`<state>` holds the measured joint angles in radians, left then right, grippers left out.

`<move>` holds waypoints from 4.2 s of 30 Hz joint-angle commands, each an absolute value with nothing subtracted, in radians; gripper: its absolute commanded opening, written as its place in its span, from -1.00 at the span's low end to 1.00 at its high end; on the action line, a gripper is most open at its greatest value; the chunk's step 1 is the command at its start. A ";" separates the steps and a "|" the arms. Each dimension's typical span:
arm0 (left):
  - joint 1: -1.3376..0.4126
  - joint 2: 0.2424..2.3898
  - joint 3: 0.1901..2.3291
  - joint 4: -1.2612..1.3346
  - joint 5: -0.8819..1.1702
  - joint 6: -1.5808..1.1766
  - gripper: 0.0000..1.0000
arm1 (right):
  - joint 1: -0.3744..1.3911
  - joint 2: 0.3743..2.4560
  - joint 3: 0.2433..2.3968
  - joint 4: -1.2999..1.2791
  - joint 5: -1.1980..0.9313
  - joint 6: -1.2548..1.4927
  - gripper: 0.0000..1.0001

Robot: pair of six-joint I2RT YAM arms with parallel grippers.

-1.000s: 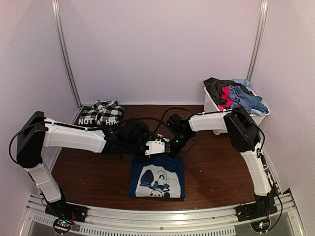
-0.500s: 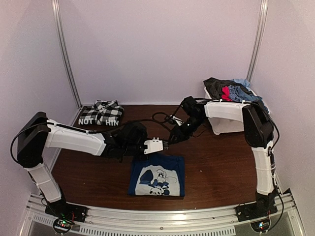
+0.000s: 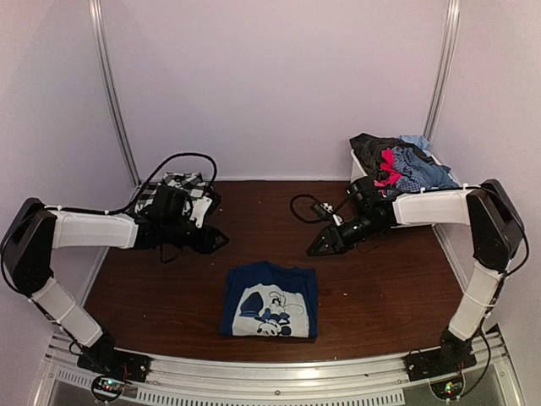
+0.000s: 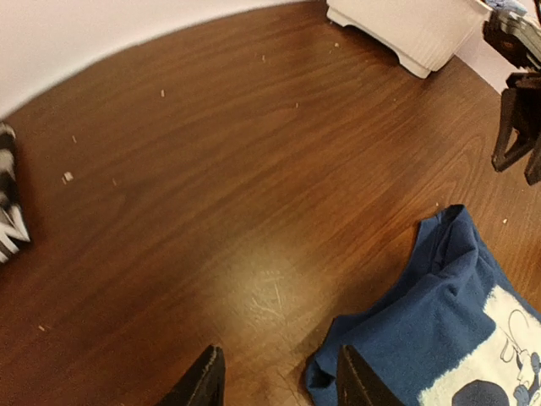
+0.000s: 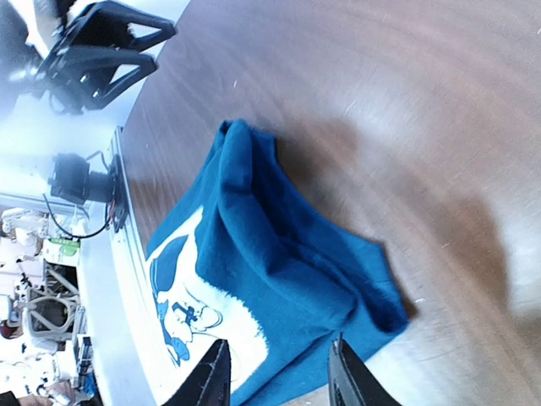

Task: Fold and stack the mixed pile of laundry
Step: Adjust the square-folded T-shirt at the center of the board.

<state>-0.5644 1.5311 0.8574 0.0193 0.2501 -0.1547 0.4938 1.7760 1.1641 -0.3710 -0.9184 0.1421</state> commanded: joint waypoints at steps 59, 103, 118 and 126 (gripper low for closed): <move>-0.525 1.856 0.893 0.128 0.563 -0.505 -0.35 | 0.558 1.855 1.061 -0.177 -0.866 0.264 -1.00; -0.551 1.689 0.889 -0.065 0.265 -0.438 -1.00 | 0.534 1.748 1.000 -0.220 -0.630 0.308 -1.00; -0.545 1.786 0.970 -0.104 0.139 -0.430 -0.62 | 0.534 1.917 1.194 -0.296 -0.542 0.262 -0.37; -0.610 1.549 0.905 -0.109 0.320 -0.360 0.03 | 0.546 1.660 1.116 -0.293 -0.724 0.282 0.43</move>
<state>-0.5552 1.6806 0.9291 -0.1329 0.1951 -0.4084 0.5312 1.8118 1.1496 -0.3218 -0.5846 0.2569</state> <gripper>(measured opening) 0.458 0.694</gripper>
